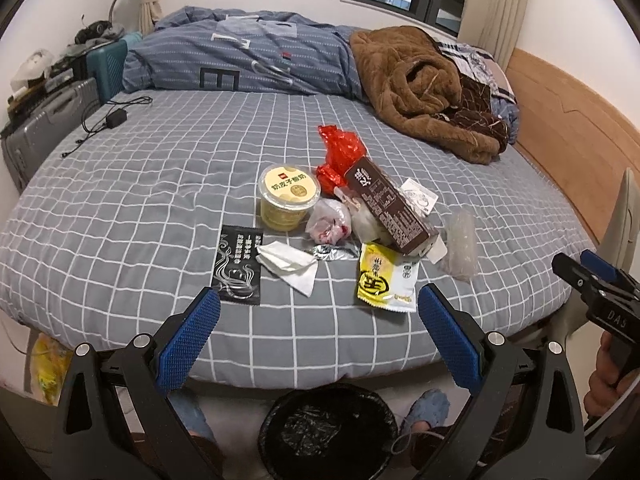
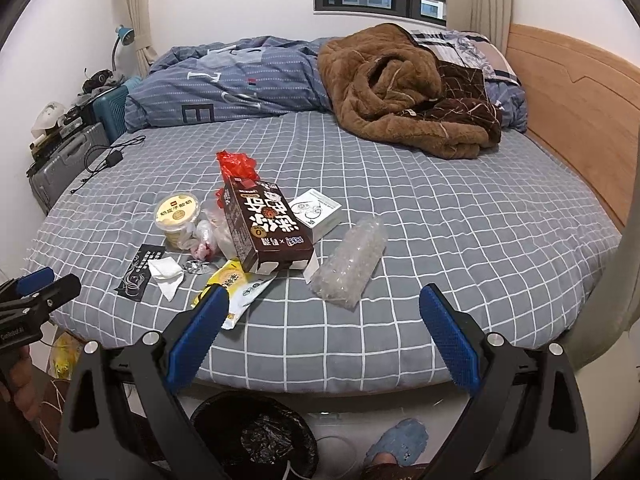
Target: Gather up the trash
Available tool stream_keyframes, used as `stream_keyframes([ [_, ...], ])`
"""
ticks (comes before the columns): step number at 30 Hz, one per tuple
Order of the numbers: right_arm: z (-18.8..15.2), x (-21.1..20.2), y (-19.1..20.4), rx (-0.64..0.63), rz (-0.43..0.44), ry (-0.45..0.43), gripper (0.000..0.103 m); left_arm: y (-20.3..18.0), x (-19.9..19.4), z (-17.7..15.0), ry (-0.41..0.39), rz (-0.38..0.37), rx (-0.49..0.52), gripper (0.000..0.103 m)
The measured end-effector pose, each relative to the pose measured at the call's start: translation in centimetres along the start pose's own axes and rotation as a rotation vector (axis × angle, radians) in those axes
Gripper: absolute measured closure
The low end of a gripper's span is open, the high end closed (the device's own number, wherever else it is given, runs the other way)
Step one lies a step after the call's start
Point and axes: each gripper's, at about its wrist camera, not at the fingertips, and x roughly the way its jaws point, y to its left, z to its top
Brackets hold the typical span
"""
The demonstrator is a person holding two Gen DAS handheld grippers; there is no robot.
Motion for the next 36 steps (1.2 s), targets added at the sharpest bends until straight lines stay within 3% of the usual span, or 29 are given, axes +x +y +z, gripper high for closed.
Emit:
stream_keyframes([
  [36, -0.1, -0.9, -0.2, 0.022, -0.012, -0.013, 0.011, -0.3, -0.9, 0.3, -0.003, 0.036, 0.036, 0.006],
])
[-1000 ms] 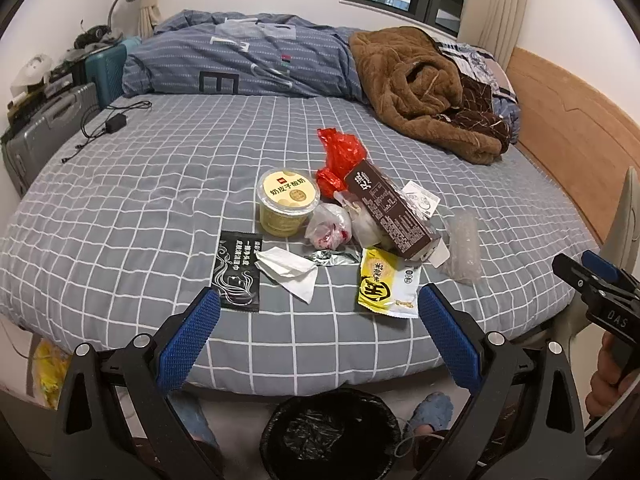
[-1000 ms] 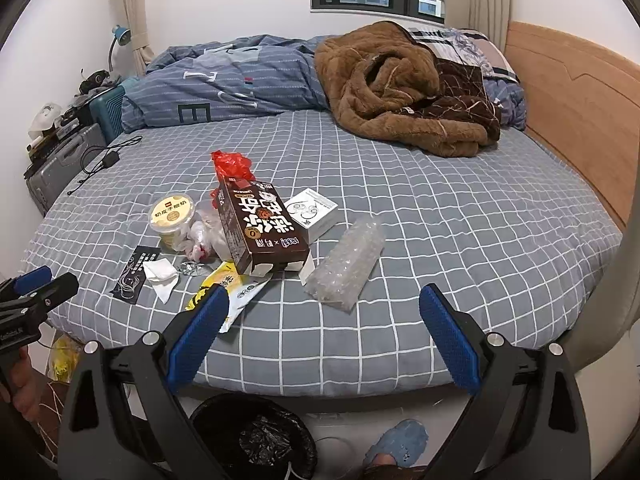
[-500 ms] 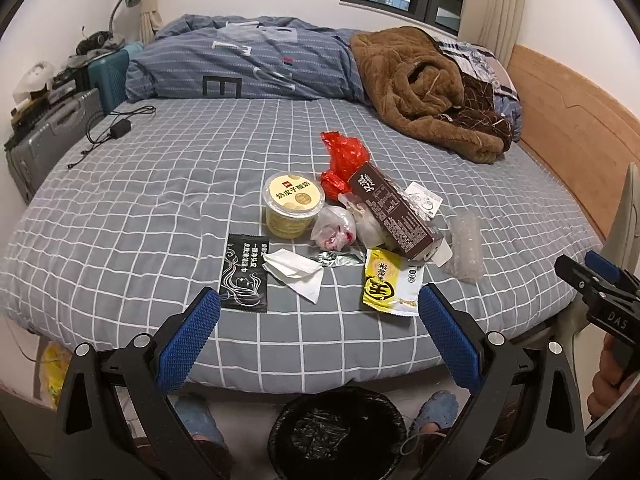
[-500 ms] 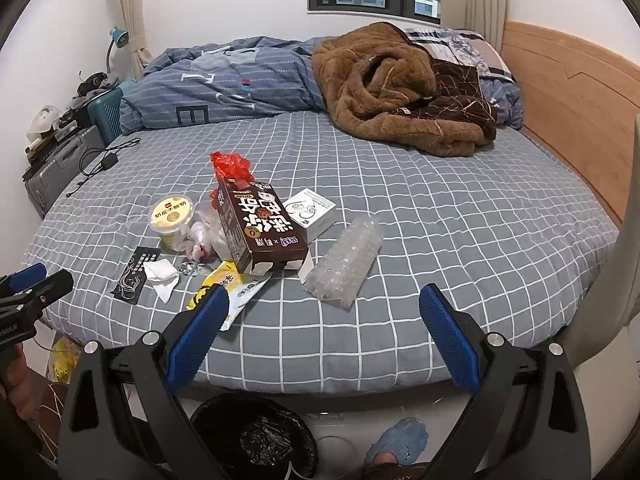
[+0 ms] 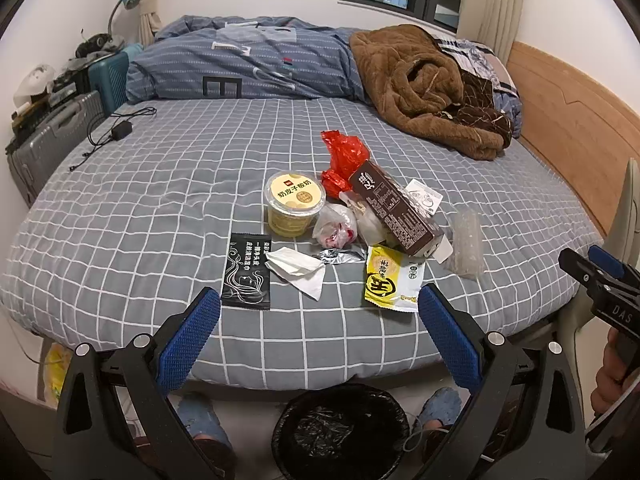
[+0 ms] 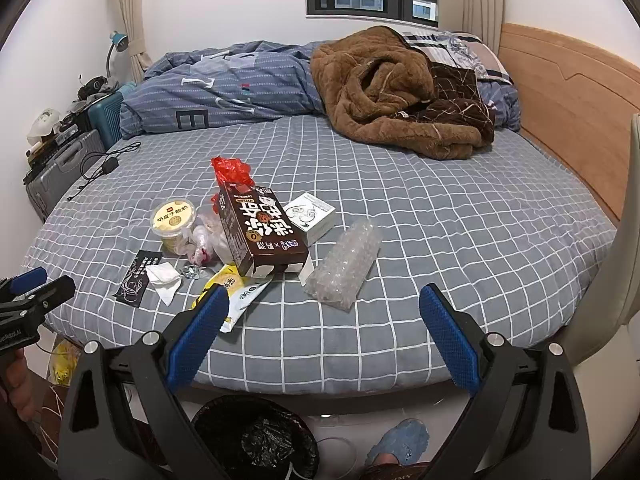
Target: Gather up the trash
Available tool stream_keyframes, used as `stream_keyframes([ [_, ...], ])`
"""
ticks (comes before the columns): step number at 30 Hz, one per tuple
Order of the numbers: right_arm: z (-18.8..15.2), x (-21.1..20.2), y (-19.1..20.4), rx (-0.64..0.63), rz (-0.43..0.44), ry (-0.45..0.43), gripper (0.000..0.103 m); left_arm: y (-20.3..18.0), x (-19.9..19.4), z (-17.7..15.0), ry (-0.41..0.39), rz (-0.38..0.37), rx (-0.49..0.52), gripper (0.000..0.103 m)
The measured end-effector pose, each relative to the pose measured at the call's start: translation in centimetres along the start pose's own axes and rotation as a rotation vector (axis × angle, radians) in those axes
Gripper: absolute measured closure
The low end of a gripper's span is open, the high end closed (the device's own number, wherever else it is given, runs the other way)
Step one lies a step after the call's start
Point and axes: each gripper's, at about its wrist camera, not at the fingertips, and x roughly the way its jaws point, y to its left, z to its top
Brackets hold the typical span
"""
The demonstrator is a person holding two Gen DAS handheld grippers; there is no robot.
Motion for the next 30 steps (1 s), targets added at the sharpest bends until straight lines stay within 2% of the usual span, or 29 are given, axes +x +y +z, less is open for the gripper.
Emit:
stream_keyframes([
  [16, 0.9, 1.2, 1.3, -0.033, 0.019, 0.012, 0.011, 1.6, 1.4, -0.2, 0.037, 0.016, -0.010, 0.006],
  [30, 2.7, 7.7, 4.6, -0.094, 0.050, 0.071, 0.011, 5.4, 7.5, 0.6, 0.119, 0.051, -0.034, 0.006],
])
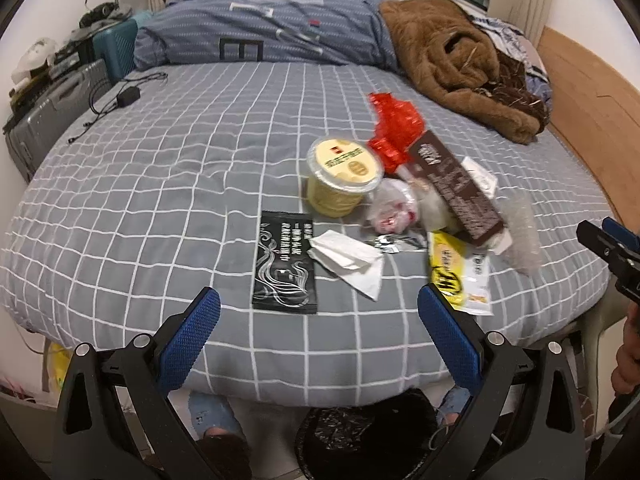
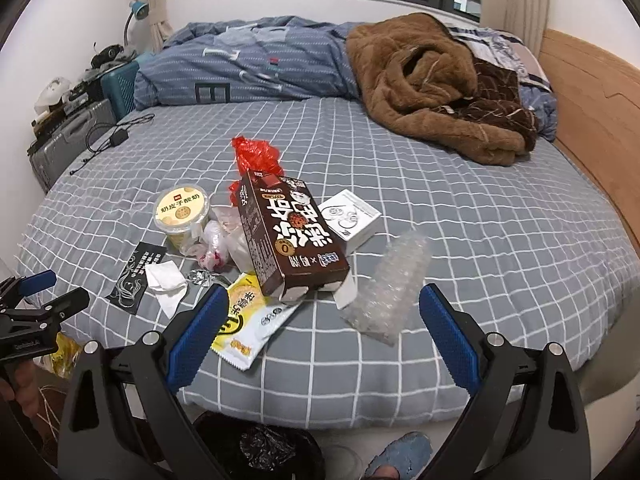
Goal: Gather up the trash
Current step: 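Grasp the brown snack box with the right tool while the left tool grasps the black wipe packet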
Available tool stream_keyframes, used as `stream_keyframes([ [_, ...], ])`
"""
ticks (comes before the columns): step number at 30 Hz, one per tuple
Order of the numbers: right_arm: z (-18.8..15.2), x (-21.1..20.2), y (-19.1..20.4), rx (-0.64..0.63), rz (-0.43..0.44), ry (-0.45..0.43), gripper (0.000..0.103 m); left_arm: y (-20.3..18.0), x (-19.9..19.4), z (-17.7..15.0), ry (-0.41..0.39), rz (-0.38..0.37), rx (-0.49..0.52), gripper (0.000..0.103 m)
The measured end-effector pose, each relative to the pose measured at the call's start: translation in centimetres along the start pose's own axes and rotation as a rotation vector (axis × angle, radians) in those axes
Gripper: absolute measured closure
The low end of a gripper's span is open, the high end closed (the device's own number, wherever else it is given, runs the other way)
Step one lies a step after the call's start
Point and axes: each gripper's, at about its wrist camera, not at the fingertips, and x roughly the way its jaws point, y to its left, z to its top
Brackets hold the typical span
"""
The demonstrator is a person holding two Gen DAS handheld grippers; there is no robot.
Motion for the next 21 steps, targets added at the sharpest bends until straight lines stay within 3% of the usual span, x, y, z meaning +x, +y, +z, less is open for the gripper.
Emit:
stream_keyframes([
  [21, 1.7, 12.0, 4.4, -0.104, -0.026, 0.128, 0.011, 5.4, 11.2, 1.2, 0.152, 0.054, -0.041, 0.010],
])
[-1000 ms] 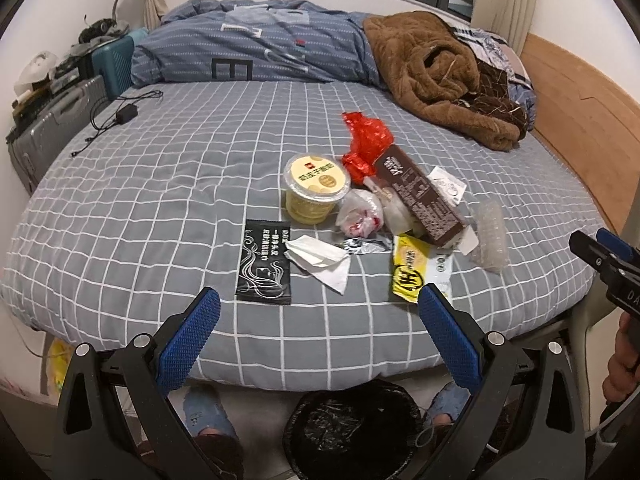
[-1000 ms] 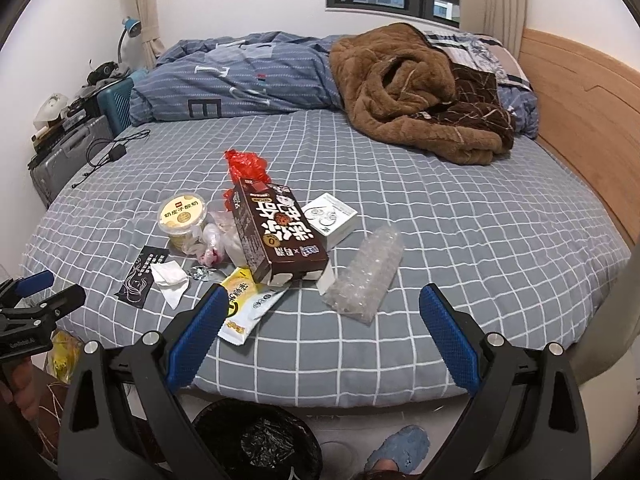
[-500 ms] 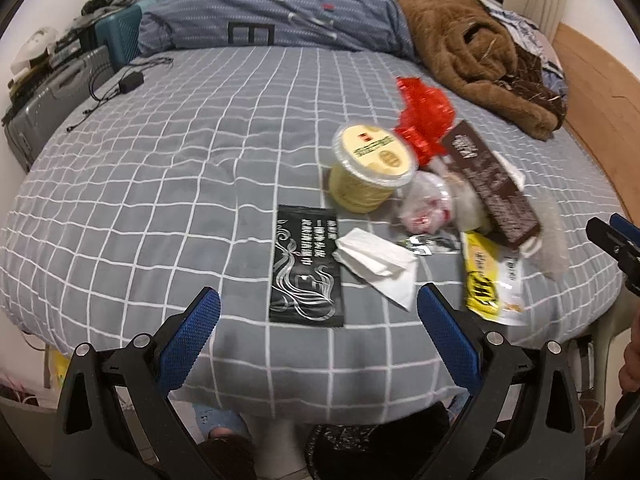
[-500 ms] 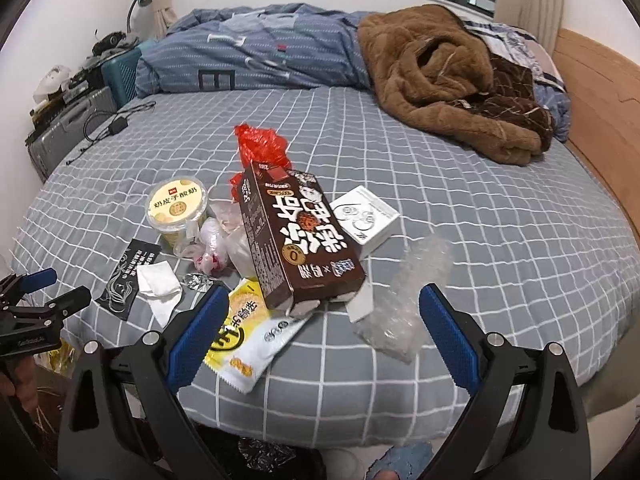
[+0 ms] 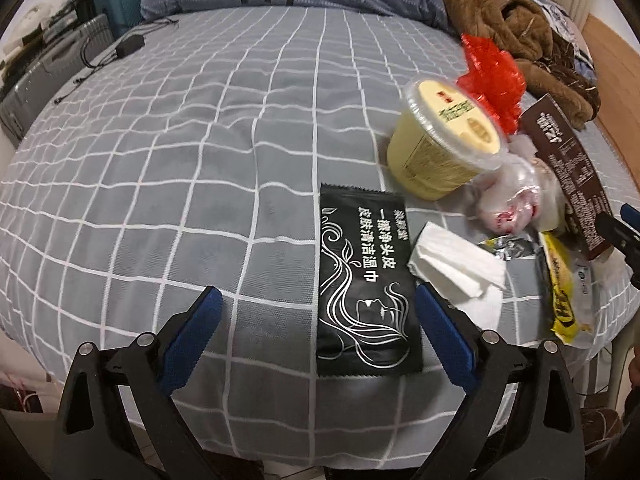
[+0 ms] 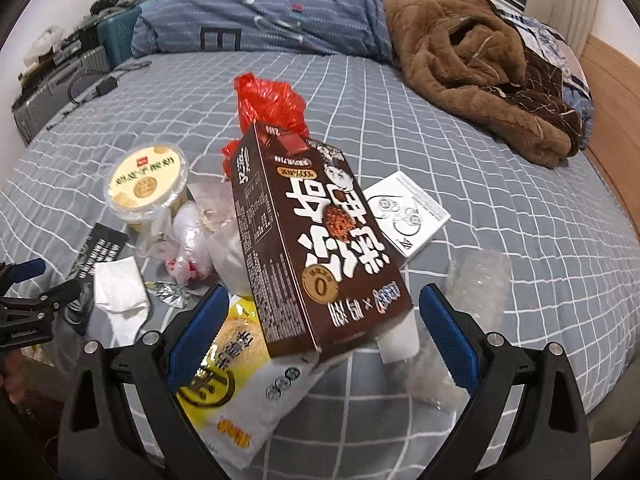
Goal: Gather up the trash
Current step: 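Grasp the brown snack box with the right tool while the left tool grasps the black wipe packet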
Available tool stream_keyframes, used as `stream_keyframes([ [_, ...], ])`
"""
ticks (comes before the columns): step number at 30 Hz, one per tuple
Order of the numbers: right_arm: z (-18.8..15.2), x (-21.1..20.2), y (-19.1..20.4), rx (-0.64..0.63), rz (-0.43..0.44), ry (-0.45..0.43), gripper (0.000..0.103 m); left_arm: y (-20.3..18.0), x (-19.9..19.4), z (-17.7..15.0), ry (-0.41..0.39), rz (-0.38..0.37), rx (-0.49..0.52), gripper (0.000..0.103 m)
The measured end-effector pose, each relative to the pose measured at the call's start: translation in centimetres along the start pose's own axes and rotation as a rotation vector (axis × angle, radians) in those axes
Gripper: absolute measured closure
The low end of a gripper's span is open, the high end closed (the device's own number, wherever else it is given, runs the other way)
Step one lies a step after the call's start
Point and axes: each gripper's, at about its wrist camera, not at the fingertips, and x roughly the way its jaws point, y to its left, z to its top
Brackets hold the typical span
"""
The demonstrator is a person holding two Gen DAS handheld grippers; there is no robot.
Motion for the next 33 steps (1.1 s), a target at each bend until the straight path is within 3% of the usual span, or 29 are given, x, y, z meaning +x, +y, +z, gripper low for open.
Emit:
stream_keyframes([
  [4, 0.2, 1.5, 1.0, -0.022, -0.014, 0.021, 0.011, 0.1, 1.2, 0.0, 0.022, -0.011, 0.009, 0.015],
  [9, 0.2, 3.5, 1.4, -0.021, -0.048, 0.070, 0.018, -0.1, 1.6, 0.0, 0.044, -0.035, 0.014, 0.028],
  [20, 0.6, 3.5, 1.1, -0.007, -0.055, 0.071, 0.032, -0.5, 0.3, 0.0, 0.072, -0.045, -0.015, 0.080],
  [23, 0.7, 3.0, 0.9, -0.007, -0.041, 0.063, 0.037, -0.1, -0.1, 0.1, 0.069, -0.044, -0.026, 0.090],
  [26, 1.0, 2.5, 0.5, 0.004, -0.027, 0.058, 0.041, 0.6, -0.3, -0.1, 0.064, -0.045, -0.030, 0.095],
  [30, 1.2, 1.7, -0.3, 0.025, -0.008, 0.053, 0.043, 0.8, -0.9, -0.3, 0.041, -0.051, -0.037, 0.093],
  [33, 1.2, 1.4, -1.0, 0.047, 0.014, 0.056, 0.044, 0.4, -1.2, -0.3, 0.032, -0.054, -0.020, 0.075],
])
